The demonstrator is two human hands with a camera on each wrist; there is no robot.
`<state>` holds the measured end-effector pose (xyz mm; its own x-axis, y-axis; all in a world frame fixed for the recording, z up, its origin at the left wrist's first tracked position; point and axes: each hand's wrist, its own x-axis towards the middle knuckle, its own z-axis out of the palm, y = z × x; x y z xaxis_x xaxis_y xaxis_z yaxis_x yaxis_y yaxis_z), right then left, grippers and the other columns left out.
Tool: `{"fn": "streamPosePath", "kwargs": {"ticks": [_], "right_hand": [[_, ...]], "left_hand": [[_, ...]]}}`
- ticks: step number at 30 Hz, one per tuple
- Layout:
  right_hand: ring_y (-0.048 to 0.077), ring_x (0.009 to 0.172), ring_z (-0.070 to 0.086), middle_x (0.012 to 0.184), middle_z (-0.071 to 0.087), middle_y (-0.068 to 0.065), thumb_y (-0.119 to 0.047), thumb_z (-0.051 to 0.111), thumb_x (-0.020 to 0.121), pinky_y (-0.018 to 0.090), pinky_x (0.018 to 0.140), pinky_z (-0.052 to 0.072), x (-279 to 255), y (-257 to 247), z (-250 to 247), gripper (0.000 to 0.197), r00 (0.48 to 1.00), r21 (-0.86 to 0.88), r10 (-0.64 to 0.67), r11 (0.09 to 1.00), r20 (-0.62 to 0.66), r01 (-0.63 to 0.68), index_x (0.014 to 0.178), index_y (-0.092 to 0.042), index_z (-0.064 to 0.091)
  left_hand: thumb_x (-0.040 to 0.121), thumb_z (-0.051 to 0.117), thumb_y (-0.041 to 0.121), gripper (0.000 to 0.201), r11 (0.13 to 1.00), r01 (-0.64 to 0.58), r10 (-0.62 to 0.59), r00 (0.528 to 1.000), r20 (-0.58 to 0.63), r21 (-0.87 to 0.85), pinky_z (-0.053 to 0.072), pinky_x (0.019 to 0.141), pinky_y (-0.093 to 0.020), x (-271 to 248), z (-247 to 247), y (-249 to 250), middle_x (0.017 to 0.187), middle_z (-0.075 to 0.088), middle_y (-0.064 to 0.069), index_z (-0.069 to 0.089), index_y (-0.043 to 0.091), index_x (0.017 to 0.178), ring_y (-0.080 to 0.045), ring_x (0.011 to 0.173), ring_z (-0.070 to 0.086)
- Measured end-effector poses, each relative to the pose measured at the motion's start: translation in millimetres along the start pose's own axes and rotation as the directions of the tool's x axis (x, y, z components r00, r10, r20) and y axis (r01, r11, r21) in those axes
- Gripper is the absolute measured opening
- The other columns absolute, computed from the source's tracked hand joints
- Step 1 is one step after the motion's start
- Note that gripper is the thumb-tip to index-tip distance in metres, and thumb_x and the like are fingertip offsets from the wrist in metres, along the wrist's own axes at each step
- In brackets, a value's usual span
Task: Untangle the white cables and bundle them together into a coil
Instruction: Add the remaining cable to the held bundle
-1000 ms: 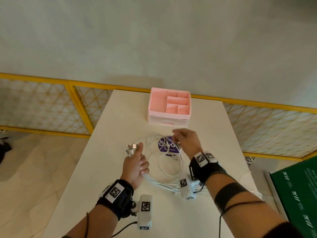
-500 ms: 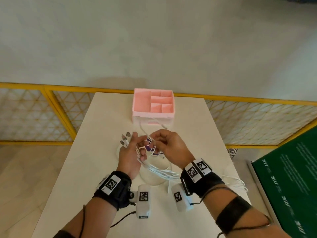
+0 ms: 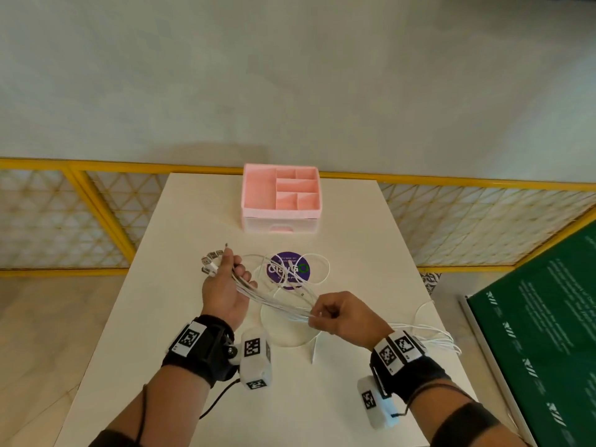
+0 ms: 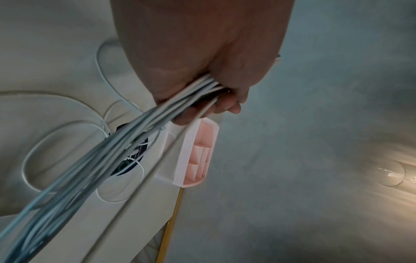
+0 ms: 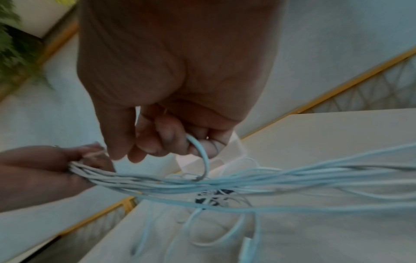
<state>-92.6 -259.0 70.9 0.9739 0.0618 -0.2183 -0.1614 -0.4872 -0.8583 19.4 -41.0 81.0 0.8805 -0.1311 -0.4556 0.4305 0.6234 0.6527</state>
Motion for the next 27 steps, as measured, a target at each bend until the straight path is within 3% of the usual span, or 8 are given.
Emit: {"fn": "streamPosePath", "kwargs": {"ticks": [5, 8, 10, 13, 16, 21, 25, 27], "right_hand": [[0.007, 0.058, 0.044, 0.060, 0.048, -0.012, -0.022, 0.073, 0.085, 0.024, 0.063, 0.039, -5.2, 26.0, -9.9, 0.027, 0.987, -0.134, 0.091, 0.985, -0.136, -0.109, 0.064, -0.024, 0.056], [0.013, 0.080, 0.049, 0.081, 0.052, -0.006, -0.024, 0.070, 0.086, 0.025, 0.073, 0.039, -0.3, 39.2, -6.3, 0.030, 0.951, -0.341, 0.033, 0.929, -0.309, -0.143, 0.064, -0.027, 0.049], [0.023, 0.089, 0.053, 0.090, 0.057, 0.002, -0.028, 0.068, 0.086, 0.031, 0.078, 0.042, 3.0, 47.1, -8.3, 0.022, 0.914, -0.334, 0.117, 0.906, -0.389, -0.258, 0.068, -0.025, 0.055], [0.019, 0.072, 0.058, 0.074, 0.064, 0.001, -0.022, 0.067, 0.086, 0.029, 0.068, 0.044, 7.8, 45.7, -12.4, 0.017, 0.888, -0.134, 0.326, 0.913, -0.324, -0.384, 0.072, -0.015, 0.065], [0.016, 0.070, 0.059, 0.074, 0.071, 0.000, 0.000, 0.063, 0.080, 0.028, 0.069, 0.045, 8.1, 19.5, -14.8, 0.015, 0.909, 0.222, 0.333, 0.934, -0.250, -0.281, 0.084, -0.006, 0.076], [0.025, 0.091, 0.065, 0.109, 0.070, 0.025, -0.003, 0.043, 0.059, 0.035, 0.076, 0.052, 9.7, -32.5, -11.3, 0.055, 0.977, 0.641, 0.121, 0.767, -0.173, 0.019, 0.104, 0.011, 0.071], [0.027, 0.087, 0.066, 0.110, 0.073, 0.017, -0.008, 0.052, 0.079, 0.036, 0.076, 0.050, 6.6, -56.3, 0.7, 0.035, 0.993, 0.540, -0.015, 0.838, -0.115, 0.075, 0.101, 0.005, 0.074], [0.023, 0.083, 0.067, 0.107, 0.073, 0.012, -0.008, 0.062, 0.086, 0.039, 0.078, 0.051, 3.7, -57.1, 11.0, 0.019, 0.995, 0.415, -0.067, 0.905, -0.075, 0.093, 0.095, -0.003, 0.077]], "left_hand": [[0.102, 0.052, 0.036, 0.036, 0.999, -0.022, 0.023, 0.999, 0.034, -0.029, 0.041, 0.058, -0.028, -10.7, 7.9, -9.2, 0.055, 0.044, 0.003, 0.052, 0.017, 0.072, -0.014, 0.052, 0.047], [0.101, 0.053, 0.041, 0.041, 0.994, 0.018, -0.013, 0.999, 0.041, -0.105, 0.039, 0.048, -0.026, -10.6, 8.2, -5.4, 0.052, 0.033, 0.005, 0.048, 0.018, 0.068, -0.012, 0.044, 0.035], [0.100, 0.053, 0.044, 0.042, 0.998, 0.011, -0.008, 0.998, 0.057, -0.065, 0.030, 0.040, -0.022, -10.1, 5.6, -0.6, 0.052, 0.029, 0.006, 0.046, 0.019, 0.068, -0.009, 0.040, 0.027], [0.100, 0.053, 0.043, 0.042, 1.000, -0.003, 0.001, 0.996, 0.088, 0.019, 0.024, 0.037, -0.020, -14.5, 3.8, 0.0, 0.050, 0.029, 0.007, 0.047, 0.019, 0.067, -0.007, 0.038, 0.024], [0.098, 0.059, 0.038, 0.039, 0.993, 0.013, -0.023, 0.997, 0.080, 0.117, 0.022, 0.036, -0.019, -20.8, 4.6, -5.2, 0.051, 0.028, 0.006, 0.049, 0.020, 0.065, -0.007, 0.038, 0.025], [0.092, 0.070, 0.020, 0.019, 0.963, 0.029, -0.045, 0.998, 0.053, 0.268, 0.025, 0.039, -0.021, -20.6, -1.3, -13.9, 0.057, 0.037, 0.002, 0.059, 0.018, 0.077, -0.008, 0.042, 0.029], [0.096, 0.064, 0.021, 0.015, 0.923, 0.083, -0.113, 0.992, 0.060, 0.377, 0.033, 0.043, -0.022, -19.3, 0.0, -13.6, 0.084, 0.073, -0.012, 0.067, 0.006, 0.095, -0.010, 0.044, 0.037], [0.099, 0.061, 0.022, 0.021, 0.907, 0.135, -0.174, 0.983, 0.062, 0.399, 0.035, 0.042, -0.023, -18.7, 2.4, -12.9, 0.098, 0.076, -0.016, 0.068, 0.003, 0.102, -0.011, 0.041, 0.035]]}}
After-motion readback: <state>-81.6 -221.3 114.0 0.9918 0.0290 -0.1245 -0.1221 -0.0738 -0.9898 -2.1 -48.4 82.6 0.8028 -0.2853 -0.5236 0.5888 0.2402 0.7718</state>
